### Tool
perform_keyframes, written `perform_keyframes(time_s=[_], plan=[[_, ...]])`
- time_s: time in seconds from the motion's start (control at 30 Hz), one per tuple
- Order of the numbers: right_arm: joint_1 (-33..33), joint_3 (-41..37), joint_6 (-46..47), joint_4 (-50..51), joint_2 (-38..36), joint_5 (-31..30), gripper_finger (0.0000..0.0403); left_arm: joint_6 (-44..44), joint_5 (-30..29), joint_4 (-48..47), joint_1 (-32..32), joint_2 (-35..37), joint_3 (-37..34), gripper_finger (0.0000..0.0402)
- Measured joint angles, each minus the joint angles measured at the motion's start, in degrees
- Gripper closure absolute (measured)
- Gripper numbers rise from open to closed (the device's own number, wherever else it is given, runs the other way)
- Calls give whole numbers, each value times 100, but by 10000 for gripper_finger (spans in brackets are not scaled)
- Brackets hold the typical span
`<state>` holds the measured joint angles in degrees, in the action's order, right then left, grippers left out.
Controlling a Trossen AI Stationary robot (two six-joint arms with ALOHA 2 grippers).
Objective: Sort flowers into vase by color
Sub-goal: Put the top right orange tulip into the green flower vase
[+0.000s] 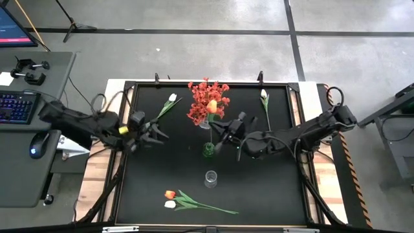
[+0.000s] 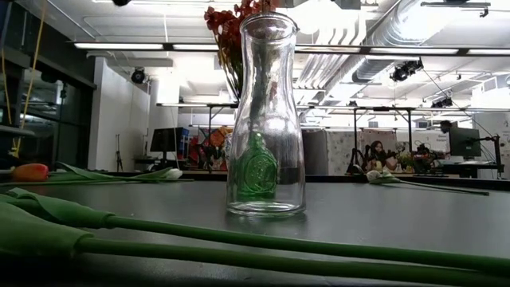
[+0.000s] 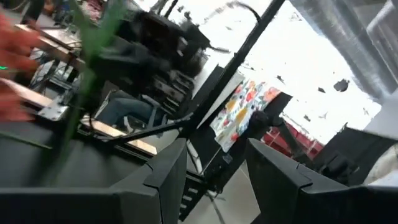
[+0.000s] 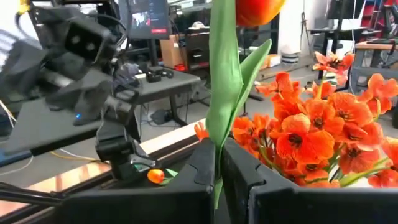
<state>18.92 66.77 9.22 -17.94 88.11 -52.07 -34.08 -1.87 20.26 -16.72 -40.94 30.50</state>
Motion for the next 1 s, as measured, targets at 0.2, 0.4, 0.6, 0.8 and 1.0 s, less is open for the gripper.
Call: perform_keyframes(time_s=[0.2, 0.4, 0.6, 0.8, 1.0], plan=[[-6, -163, 130, 63, -45, 428, 403, 317, -1129, 939, -998, -1328, -4, 248], [-285, -396, 52, -162, -45, 923, 403, 349, -2134, 1569, -1540, -1734, -4, 248], [-492, -874, -66, -1066, -47, 1286, 403, 670, -2791, 1656, -1679, -1498, -4, 248], [-445, -1393, -257, -2031, -47, 1147, 403, 768, -3103, 1652, -1677, -1370, -4, 248], [-457, -1509, -792, -2595, -54, 1097, 403, 1198, -3232, 1668, -1677, -1365, -4, 248]])
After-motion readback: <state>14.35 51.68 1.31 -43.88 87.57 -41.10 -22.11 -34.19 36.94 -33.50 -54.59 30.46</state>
